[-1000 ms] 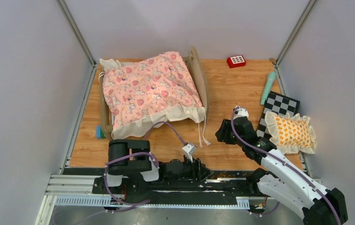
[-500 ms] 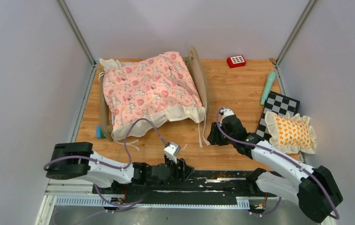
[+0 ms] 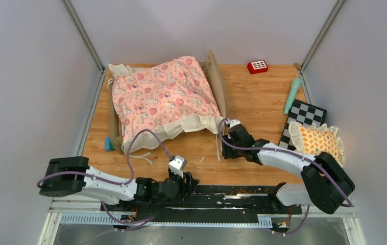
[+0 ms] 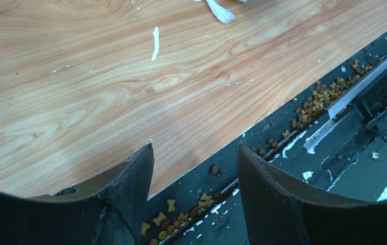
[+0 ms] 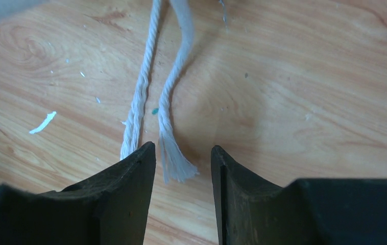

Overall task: Set up the pet bed
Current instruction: Tie the ropes to the bed frame.

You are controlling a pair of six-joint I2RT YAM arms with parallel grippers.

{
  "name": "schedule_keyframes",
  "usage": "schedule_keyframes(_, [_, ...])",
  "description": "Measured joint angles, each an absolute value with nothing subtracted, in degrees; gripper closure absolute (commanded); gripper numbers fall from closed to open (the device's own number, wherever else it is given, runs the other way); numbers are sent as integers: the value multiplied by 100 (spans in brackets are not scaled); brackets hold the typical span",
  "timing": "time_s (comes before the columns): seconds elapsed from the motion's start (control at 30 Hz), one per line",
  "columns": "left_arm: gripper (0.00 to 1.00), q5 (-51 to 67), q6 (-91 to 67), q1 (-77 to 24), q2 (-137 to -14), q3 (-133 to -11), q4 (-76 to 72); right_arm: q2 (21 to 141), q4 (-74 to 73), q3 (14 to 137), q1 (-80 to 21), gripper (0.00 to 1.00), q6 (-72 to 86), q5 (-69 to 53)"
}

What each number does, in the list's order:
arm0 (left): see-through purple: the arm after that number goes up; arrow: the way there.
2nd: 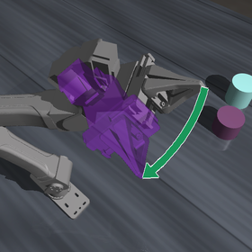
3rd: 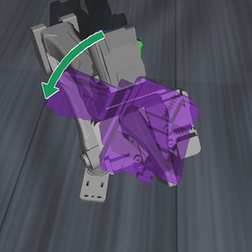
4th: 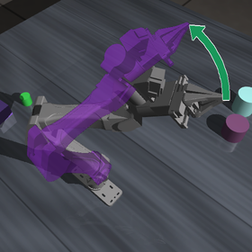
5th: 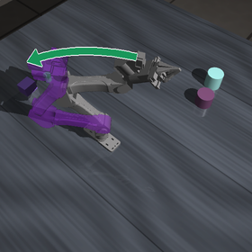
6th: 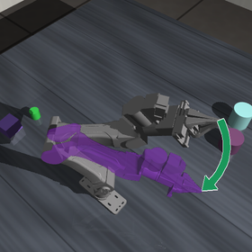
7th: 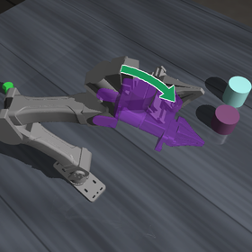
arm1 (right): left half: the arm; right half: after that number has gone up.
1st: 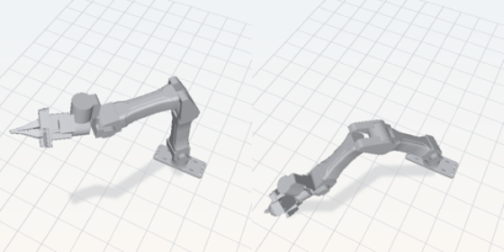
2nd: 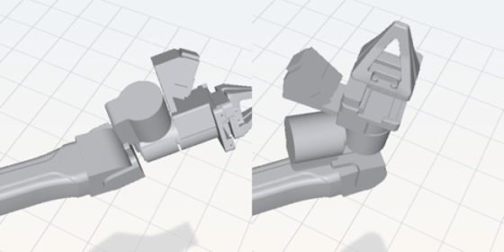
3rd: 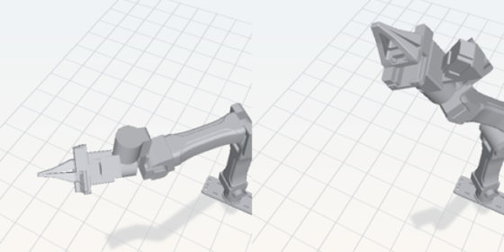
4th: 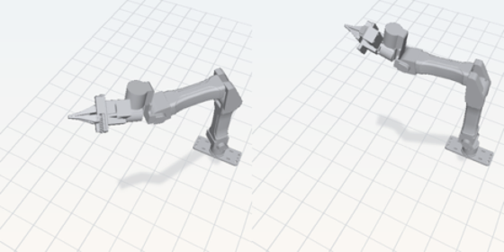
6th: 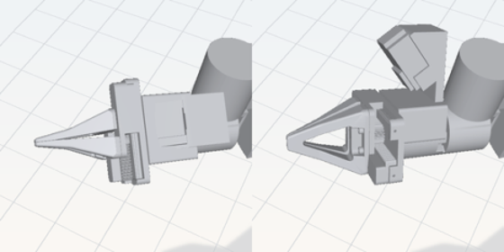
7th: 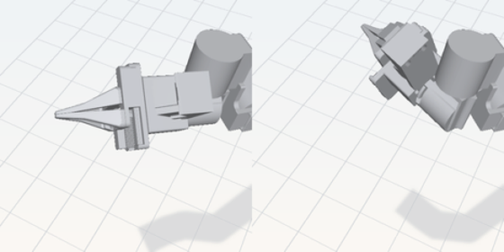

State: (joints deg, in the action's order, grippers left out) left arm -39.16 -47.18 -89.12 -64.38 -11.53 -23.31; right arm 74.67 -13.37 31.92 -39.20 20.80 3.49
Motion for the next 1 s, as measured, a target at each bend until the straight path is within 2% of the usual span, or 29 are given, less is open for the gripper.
schedule_keyframes(0.23, [32,-4007,-4720,-8912,-6233,-1048,-2287,7752,-1057,3310,-3999,72,1946,377])
schedule_keyframes(0.47, [32,-4082,-4724,-8912,-6003,-980,-2185,7559,-1214,3234,-4237,76,2108,379])
schedule_keyframes(0.63, [32,-4132,-4755,-8912,-5839,-812,-2130,7404,-1393,3153,-4370,88,2211,375])
schedule_keyframes(0.73, [32,-4163,-4768,-8912,-5752,-775,-2082,7411,-1431,3140,-4377,91,2239,375])
schedule_keyframes(0.83, [32,-4176,-4768,-8912,-5645,-775,-2040,7419,-1457,3140,-4383,91,2248,388])
schedule_keyframes(0.93, [32,-4211,-4770,-8912,-5548,-755,-2023,7419,-1487,3144,-4386,81,2294,425])
schedule_keyframes(1.0, [32,-4222,-4772,-8912,-5478,-725,-1992,7415,-1525,3155,-4388,78,2346,473])
